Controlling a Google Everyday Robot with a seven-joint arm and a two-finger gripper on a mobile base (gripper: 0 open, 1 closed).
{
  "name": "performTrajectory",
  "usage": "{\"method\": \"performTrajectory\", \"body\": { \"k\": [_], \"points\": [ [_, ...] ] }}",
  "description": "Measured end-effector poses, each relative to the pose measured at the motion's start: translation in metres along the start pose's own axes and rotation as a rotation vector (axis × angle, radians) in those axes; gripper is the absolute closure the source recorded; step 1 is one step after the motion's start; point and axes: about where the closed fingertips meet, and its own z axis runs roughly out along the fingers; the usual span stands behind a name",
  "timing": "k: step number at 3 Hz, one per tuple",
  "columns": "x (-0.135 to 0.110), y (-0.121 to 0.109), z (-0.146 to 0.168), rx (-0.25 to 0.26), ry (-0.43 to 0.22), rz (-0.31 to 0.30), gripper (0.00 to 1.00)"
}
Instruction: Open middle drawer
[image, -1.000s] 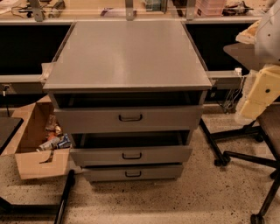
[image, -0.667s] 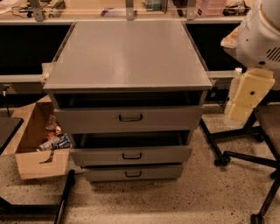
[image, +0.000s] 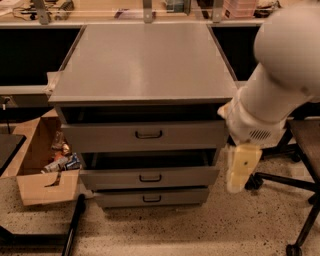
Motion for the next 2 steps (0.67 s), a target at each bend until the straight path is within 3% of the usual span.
{"method": "performTrajectory", "body": {
  "k": [1,2],
  "points": [
    [0.0221,0.0309,0.1051,-0.093,-0.017,0.035,0.0],
    [0.0221,0.031,0.1051,-0.093,-0.017,0.035,0.0]
  ]
}}
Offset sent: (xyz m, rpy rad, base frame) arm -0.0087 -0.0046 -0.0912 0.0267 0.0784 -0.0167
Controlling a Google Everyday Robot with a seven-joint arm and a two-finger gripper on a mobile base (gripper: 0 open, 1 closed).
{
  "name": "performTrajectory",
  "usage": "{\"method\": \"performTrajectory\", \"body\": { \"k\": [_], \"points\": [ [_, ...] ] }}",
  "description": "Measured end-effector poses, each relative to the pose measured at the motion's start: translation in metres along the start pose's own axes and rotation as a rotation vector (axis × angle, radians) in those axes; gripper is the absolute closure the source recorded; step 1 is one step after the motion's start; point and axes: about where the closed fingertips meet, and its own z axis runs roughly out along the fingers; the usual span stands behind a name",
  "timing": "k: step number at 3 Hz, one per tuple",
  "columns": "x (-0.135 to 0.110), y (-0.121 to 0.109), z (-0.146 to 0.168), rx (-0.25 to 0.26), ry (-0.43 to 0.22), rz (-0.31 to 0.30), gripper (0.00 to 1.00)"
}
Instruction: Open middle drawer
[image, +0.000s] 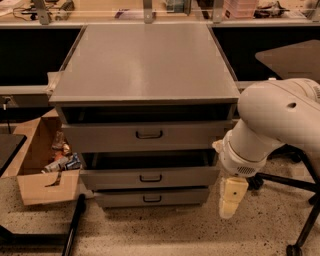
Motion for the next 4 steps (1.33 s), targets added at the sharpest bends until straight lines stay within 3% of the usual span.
{"method": "performTrajectory", "body": {
  "k": [1,3,4],
  "points": [
    [0.006,-0.009,0.032,-0.024,-0.035,-0.023,0.0],
    [0.022,-0.047,0.162,-0.049,-0.101,-0.148,0.0],
    [0.023,-0.069,0.206,-0.039,-0.139,-0.184,0.0]
  ]
}}
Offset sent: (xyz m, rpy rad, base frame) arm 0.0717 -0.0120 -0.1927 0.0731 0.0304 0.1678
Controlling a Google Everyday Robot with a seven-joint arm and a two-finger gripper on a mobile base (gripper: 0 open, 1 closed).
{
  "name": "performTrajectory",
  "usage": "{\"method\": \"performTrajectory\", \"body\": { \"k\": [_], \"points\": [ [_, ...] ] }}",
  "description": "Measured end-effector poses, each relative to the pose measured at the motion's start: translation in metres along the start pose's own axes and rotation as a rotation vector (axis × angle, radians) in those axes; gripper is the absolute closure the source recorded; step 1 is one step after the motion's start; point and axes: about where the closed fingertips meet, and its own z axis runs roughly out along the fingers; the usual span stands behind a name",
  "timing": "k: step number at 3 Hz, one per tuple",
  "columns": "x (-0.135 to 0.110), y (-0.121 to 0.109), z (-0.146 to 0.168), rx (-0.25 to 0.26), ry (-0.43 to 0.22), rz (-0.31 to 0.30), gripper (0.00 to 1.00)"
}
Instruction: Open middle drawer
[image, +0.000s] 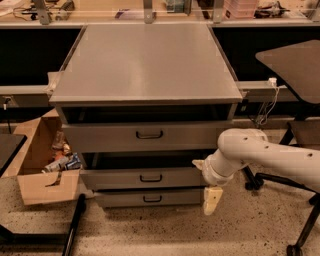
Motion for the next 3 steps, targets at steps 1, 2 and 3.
{"method": "performTrajectory", "body": {
  "k": [1,2,3],
  "points": [
    [0.009,-0.026,0.047,-0.002,-0.062,-0.007,0.0],
    [0.009,-0.026,0.047,-0.002,-0.062,-0.007,0.0],
    [0.023,-0.046,0.067,0.011,-0.081,-0.072,0.0]
  ]
}}
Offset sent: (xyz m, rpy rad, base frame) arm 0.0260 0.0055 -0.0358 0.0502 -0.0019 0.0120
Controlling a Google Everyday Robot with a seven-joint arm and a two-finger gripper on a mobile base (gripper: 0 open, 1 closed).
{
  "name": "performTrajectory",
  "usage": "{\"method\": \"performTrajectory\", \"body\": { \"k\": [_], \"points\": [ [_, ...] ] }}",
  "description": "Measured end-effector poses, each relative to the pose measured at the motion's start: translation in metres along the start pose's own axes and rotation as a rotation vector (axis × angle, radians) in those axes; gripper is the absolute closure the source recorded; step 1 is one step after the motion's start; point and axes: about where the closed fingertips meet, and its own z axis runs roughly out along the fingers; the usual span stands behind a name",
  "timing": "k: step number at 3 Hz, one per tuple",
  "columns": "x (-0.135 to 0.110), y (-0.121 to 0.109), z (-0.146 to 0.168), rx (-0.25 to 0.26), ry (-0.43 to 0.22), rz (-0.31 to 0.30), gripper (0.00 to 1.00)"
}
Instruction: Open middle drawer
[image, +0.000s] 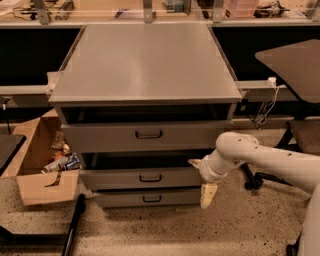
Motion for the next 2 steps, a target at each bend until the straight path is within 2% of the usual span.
{"method": "performTrajectory", "body": {
  "k": [1,2],
  "points": [
    [0.008,-0.015,0.013,0.008,-0.009,-0.043,0.0],
    [0.029,-0.037,0.047,-0.006,0.019,-0.047,0.0]
  ]
}}
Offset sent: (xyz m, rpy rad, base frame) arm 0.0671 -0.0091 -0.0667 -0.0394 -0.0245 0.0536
